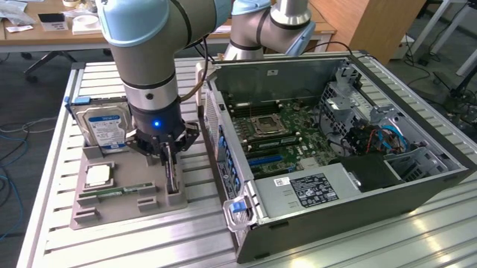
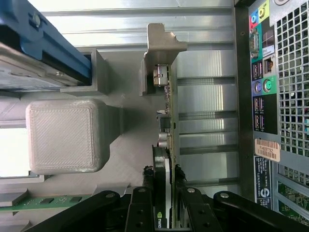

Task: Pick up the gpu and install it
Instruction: 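Pick up the gpu and move the gpu toward the slot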

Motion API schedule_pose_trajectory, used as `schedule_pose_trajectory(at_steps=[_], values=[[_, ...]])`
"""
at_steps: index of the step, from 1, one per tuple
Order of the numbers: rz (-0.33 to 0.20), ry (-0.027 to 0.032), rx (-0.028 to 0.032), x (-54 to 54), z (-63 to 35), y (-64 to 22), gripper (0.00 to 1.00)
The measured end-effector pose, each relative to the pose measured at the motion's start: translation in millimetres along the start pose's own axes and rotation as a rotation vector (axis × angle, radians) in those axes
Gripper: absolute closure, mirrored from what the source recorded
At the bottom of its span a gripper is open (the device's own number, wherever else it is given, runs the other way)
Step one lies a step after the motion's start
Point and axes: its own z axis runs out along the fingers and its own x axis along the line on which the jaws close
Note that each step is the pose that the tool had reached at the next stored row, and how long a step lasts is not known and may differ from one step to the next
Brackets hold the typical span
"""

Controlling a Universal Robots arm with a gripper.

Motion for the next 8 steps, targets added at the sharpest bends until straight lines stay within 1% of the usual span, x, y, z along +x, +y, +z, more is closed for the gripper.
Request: schedule_pose_trajectory(at_steps=[5,8], values=[[-0.001,0.0,0.0,0.0,0.0,0.0,0.73],[-0.011,0.0006,-0.0004,0.0,0.0,0.0,0.73]])
